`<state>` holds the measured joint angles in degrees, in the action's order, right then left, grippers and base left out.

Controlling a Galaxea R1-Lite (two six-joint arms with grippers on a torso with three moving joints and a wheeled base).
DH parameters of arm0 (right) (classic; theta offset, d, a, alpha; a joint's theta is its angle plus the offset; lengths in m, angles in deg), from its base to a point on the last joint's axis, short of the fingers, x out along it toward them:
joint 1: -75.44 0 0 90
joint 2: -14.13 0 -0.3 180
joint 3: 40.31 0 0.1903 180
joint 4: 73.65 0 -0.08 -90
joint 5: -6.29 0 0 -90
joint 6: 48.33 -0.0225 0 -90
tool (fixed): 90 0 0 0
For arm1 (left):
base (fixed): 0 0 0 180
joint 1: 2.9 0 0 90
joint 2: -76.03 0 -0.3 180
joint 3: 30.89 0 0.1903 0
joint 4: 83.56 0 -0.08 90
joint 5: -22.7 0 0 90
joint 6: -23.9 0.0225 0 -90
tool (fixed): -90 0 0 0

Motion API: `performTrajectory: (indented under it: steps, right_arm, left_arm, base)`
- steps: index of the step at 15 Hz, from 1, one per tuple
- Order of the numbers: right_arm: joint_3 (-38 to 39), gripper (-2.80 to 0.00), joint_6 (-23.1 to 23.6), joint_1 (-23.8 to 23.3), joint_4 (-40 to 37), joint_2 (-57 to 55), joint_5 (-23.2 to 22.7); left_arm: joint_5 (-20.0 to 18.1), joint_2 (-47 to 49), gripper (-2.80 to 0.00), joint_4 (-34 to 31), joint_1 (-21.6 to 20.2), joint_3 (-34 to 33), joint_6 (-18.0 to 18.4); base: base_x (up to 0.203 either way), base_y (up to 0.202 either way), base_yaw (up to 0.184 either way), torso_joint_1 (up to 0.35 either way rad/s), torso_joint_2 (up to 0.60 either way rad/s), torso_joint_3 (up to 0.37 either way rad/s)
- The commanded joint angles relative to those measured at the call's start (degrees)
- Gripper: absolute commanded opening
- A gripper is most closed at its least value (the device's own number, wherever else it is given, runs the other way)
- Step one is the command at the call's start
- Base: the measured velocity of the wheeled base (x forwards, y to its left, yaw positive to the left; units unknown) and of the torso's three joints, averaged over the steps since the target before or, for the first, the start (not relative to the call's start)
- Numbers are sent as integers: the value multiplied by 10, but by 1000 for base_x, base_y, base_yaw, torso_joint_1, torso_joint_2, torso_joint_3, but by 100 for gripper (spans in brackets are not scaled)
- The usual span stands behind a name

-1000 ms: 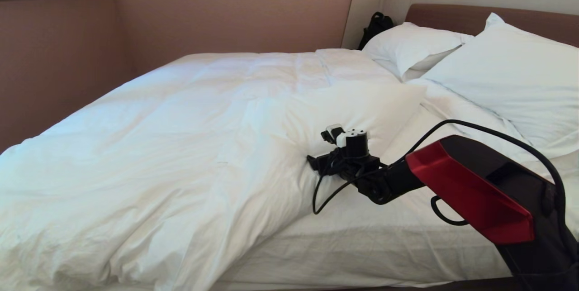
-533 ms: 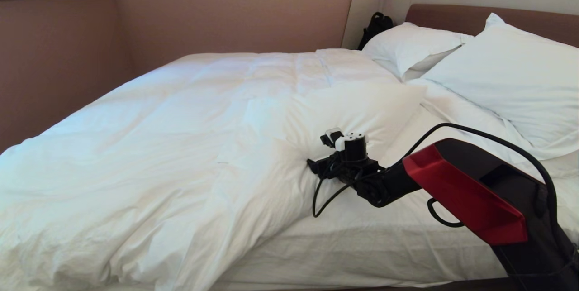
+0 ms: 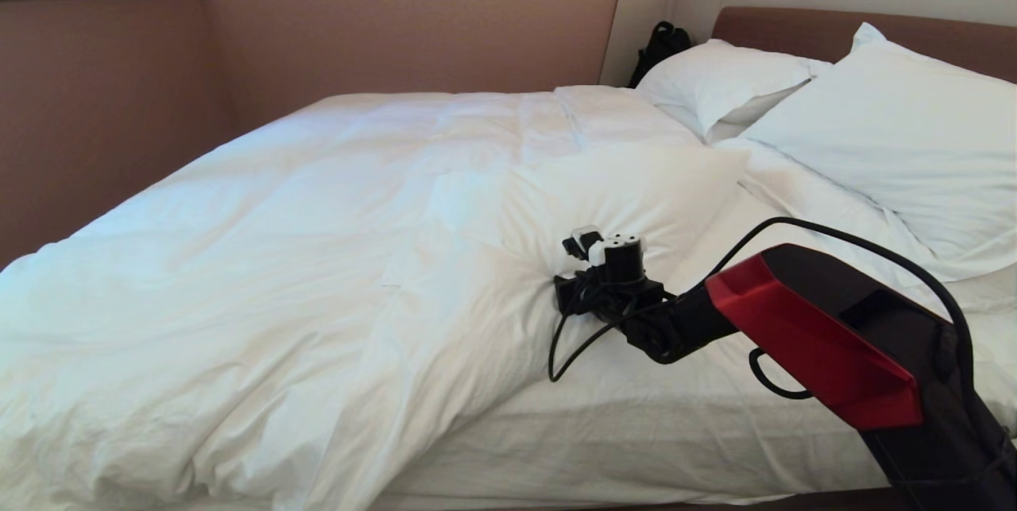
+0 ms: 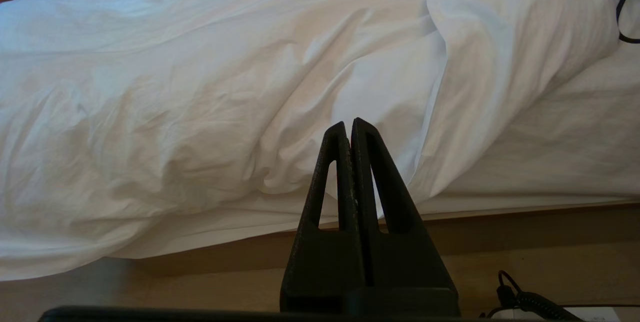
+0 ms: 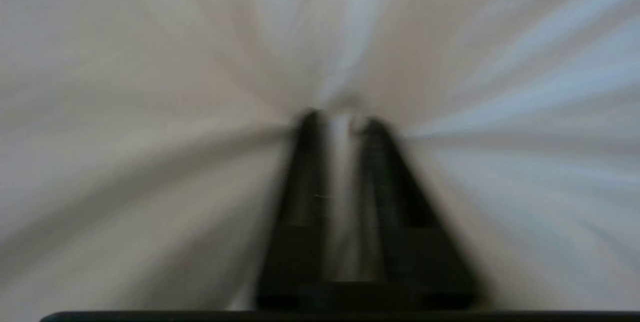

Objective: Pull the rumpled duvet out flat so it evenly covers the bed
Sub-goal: Hold the folded corner of the quilt

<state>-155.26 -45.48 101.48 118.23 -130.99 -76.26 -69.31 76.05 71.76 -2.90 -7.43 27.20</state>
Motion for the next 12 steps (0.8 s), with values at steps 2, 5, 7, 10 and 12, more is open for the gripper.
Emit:
performTrajectory:
  steps: [2, 5, 7, 10, 12]
  right_arm:
    - [-1, -280, 0, -1, 3, 0, 0]
    - [-2, -280, -1, -5, 3, 12, 5]
    - [-1, -280, -1, -8, 3, 22, 14]
    - [4, -280, -1, -13, 2, 36, 18]
    - [17, -280, -1, -13, -6, 53, 26]
  left_arm:
    - [0, 0, -280, 0, 0, 0, 0]
    - [0, 0, -280, 0, 0, 0, 0]
    - [0, 0, -280, 0, 0, 0, 0]
    - [0, 0, -280, 0, 0, 0, 0]
    - [0, 0, -280, 0, 0, 0, 0]
  base:
    - [0, 0, 0, 0, 0, 0]
    - [0, 0, 0, 0, 0, 0]
    - [0, 0, 0, 0, 0, 0]
    - [0, 0, 0, 0, 0, 0]
    - [0, 0, 0, 0, 0, 0]
